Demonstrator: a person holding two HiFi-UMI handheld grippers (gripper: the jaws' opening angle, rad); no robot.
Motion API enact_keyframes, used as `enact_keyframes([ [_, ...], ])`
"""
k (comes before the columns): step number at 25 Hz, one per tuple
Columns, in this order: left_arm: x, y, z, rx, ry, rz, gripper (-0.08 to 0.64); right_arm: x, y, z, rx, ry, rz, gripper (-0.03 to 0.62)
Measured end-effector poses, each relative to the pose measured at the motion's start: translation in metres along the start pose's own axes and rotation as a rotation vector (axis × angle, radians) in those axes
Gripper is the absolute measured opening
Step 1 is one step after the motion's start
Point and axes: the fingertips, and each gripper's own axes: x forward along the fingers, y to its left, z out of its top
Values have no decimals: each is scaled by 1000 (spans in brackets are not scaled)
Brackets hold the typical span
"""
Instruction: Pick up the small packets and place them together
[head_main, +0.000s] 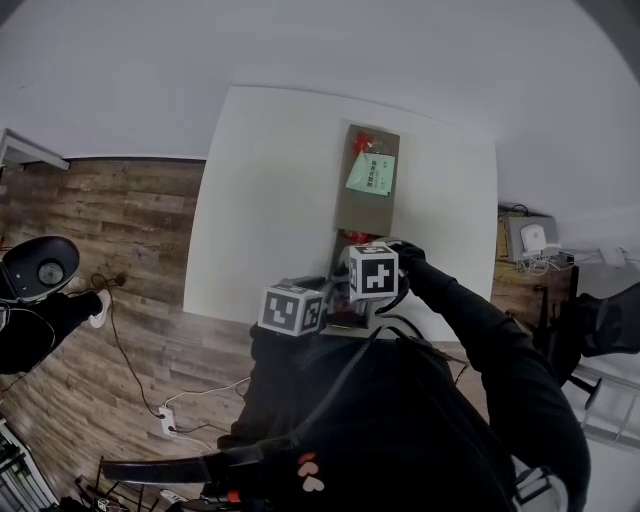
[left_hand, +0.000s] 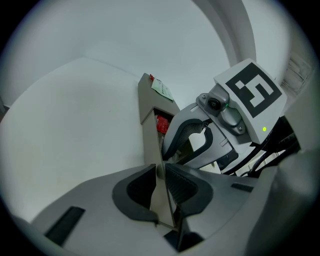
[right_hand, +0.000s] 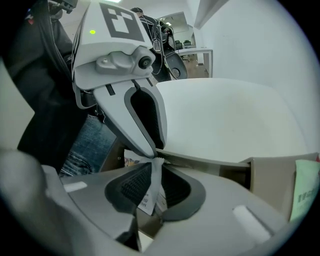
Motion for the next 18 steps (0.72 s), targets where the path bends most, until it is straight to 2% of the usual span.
enact_keyframes([
  [1, 0, 0, 0, 1, 0, 0, 61, -2, -1, 0, 3, -5, -8, 17],
  [2, 0, 0, 0, 2, 0, 0, 61, -3, -2, 0, 6, -11, -13, 8],
  [7, 0, 0, 0, 6, 3, 1, 61, -9, -3, 0, 32, -27, -11, 3],
  [18, -1, 1, 4, 12, -4, 7, 61, -31, -12, -1, 70, -73, -64, 3],
])
